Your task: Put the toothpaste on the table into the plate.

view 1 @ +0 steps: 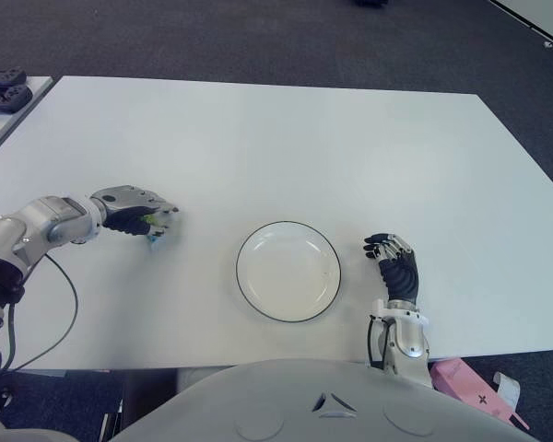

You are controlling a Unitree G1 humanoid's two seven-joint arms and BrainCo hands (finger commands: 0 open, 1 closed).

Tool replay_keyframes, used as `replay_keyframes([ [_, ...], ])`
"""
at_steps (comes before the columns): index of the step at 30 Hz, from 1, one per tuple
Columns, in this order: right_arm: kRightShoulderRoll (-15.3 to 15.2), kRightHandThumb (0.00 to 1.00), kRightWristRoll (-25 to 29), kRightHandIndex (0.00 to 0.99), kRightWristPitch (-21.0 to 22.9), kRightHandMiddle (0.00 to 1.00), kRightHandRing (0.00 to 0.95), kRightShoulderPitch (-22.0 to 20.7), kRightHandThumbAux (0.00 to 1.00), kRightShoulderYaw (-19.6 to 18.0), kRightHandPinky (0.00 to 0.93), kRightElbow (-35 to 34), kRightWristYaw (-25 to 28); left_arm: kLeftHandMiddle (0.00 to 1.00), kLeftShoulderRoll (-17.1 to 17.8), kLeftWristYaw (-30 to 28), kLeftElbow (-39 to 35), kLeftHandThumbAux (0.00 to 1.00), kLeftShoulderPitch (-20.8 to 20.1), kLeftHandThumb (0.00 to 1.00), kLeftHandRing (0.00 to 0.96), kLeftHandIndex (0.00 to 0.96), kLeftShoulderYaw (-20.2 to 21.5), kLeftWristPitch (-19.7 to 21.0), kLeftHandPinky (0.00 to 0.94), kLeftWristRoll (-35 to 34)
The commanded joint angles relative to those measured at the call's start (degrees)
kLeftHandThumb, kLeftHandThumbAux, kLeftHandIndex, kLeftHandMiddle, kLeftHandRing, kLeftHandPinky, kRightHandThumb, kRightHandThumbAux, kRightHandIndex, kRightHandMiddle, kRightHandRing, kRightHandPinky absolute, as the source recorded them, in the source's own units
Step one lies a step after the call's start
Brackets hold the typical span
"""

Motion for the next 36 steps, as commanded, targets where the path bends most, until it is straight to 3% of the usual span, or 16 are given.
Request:
replay_keyframes([
  [1, 0.03, 0.709, -0.42, 0.428, 0.67, 0.48, 0.477, -0.12, 0.728, 0.07, 0.467, 0.18, -0.28, 0.145, -2.72, 5.53, 4.5, 0.071, 0.1, 0.489, 0.115, 0.0, -3.62, 0.59, 0.133, 5.61],
  [9, -0.25, 0.71, -0.96, 0.428, -0.52, 0.488, 0.491, -0.27, 0.728, -0.25, 0.492, 1.4, -0.61, 0.1, -5.77, 15.38, 12.47, 0.083, -3.09, 0.482, 0.071, 0.0, -9.7, 3.5, 0.101, 13.11],
  [28, 0.33, 0.711, 0.23, 0.429, 0.55, 0.493, 0.493, 1.01, 0.729, -0.44, 0.488, -0.05, -0.4, 0.004, -12.99, 27.06, 28.32, 0.131, -9.04, 0.442, 0.0, 0.0, -20.65, 10.01, 0.022, 17.91],
  [36, 0.53, 0.711, 0.37, 0.428, 1.65, 0.489, 0.486, 1.26, 0.728, -0.75, 0.472, -0.87, -0.69, 0.0, -13.69, 29.54, 31.84, 0.168, -10.91, 0.417, 0.0, 0.0, -24.23, 11.68, 0.012, 17.84],
])
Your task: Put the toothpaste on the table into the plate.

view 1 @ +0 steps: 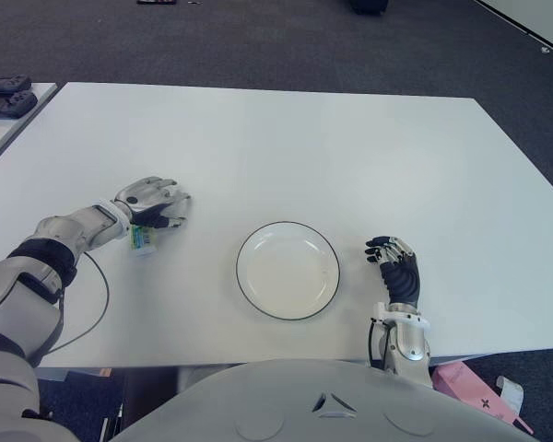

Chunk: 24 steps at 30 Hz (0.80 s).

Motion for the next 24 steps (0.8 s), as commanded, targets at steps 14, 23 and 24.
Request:
replay_keyframes([
  [14, -0.56, 0.709, -0.1, 0.428, -0.02, 0.488, 0.478, -0.16, 0.728, 0.12, 0.465, 0.85, 0.56, 0.059, 3.33, -16.09, -13.08, 0.357, 10.26, 0.369, 0.126, 0.001, 15.29, 4.11, 0.303, -22.58],
  [23, -0.75, 0.71, 0.02, 0.428, -0.27, 0.489, 0.487, -1.46, 0.729, 0.09, 0.482, 2.2, 0.61, 0.146, 1.32, -21.75, -33.71, 0.429, 19.34, 0.207, 0.227, 0.07, 30.37, 22.61, 0.33, -32.61],
  [24, -0.74, 0.71, 0.04, 0.428, -0.26, 0.489, 0.488, -1.6, 0.729, 0.08, 0.483, 2.32, 0.59, 0.149, 1.02, -21.99, -35.58, 0.422, 20.04, 0.185, 0.228, 0.076, 31.41, 24.32, 0.321, -32.84],
])
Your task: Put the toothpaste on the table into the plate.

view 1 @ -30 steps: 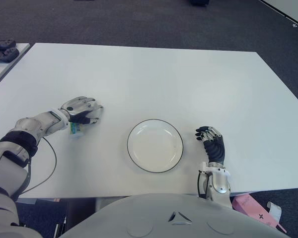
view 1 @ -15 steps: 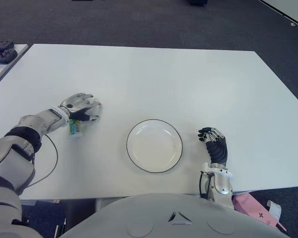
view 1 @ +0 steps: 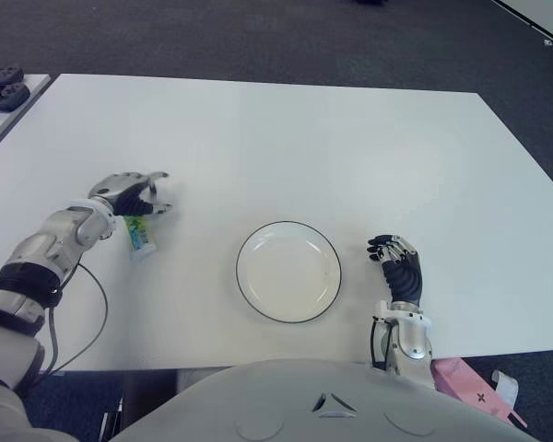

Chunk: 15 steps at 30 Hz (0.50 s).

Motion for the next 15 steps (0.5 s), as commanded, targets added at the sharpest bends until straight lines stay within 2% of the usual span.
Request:
replay_keyframes([
  [1, -0.03, 0.71, 0.14, 0.428, 0.18, 0.489, 0.489, -0.59, 0.729, -0.01, 0.483, 1.56, 0.21, 0.151, -1.97, -2.1, -10.52, 0.418, 4.27, 0.17, 0.228, 0.08, 6.33, 9.55, 0.314, -2.97],
  [8, 0.02, 0.71, 0.1, 0.428, 0.71, 0.489, 0.488, -1.3, 0.729, 0.05, 0.479, 1.85, 0.05, 0.178, -6.28, -1.52, -29.67, 0.391, 11.31, 0.116, 0.241, 0.101, 13.51, 22.53, 0.316, -2.53],
  [12, 0.08, 0.709, 0.11, 0.428, 1.12, 0.487, 0.483, -1.55, 0.728, 0.1, 0.466, 1.89, 0.0, 0.191, -7.9, -1.06, -34.92, 0.379, 12.87, 0.106, 0.245, 0.108, 15.45, 25.83, 0.32, -1.36],
  [15, 0.19, 0.709, 0.07, 0.428, 1.42, 0.486, 0.479, -1.69, 0.728, 0.15, 0.462, 1.89, -0.1, 0.206, -9.01, -1.83, -42.32, 0.379, 16.11, 0.113, 0.257, 0.114, 17.14, 28.78, 0.339, 0.1],
])
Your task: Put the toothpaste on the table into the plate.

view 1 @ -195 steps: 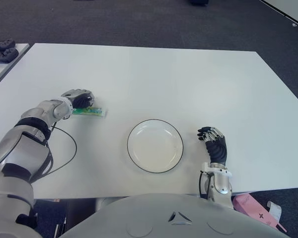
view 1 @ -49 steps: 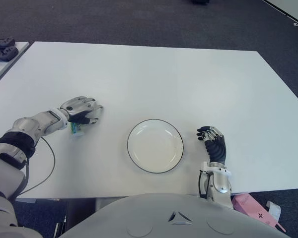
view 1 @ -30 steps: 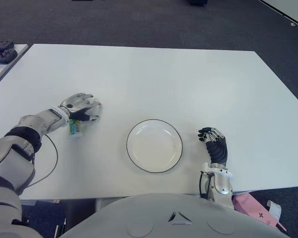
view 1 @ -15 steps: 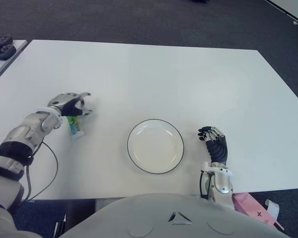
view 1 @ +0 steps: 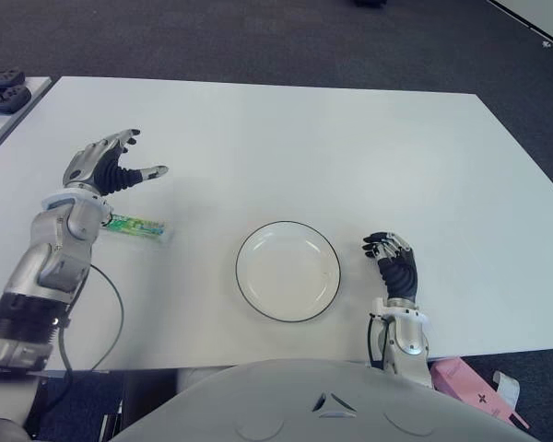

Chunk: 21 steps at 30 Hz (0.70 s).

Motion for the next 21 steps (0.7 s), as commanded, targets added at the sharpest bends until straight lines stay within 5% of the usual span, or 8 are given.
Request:
replay_keyframes([
  [1, 0.24, 0.709, 0.05, 0.428, 1.52, 0.486, 0.477, -0.48, 0.727, 0.06, 0.461, 0.88, -0.12, 0.209, -2.1, -1.53, -10.75, 0.383, 5.28, 0.12, 0.258, 0.115, 2.82, 5.16, 0.337, 2.17],
  [5, 0.46, 0.71, 0.03, 0.428, 1.78, 0.485, 0.475, -0.63, 0.727, 0.05, 0.458, 0.99, -0.35, 0.212, -3.75, -5.17, -24.22, 0.397, 11.05, 0.136, 0.253, 0.114, 4.84, 11.51, 0.32, 4.78],
  [13, 0.66, 0.71, 0.19, 0.428, 1.45, 0.483, 0.477, -0.96, 0.727, -0.01, 0.467, 1.51, -0.35, 0.22, -4.99, -10.42, -34.76, 0.451, 15.05, 0.146, 0.247, 0.107, 5.68, 17.27, 0.296, 8.87],
  [21, 0.71, 0.71, -0.11, 0.428, 1.39, 0.482, 0.477, -1.06, 0.727, 0.28, 0.463, 1.47, -0.28, 0.21, -5.32, -14.33, -39.45, 0.447, 23.4, 0.123, 0.217, 0.1, 10.71, 17.47, 0.234, 9.7],
])
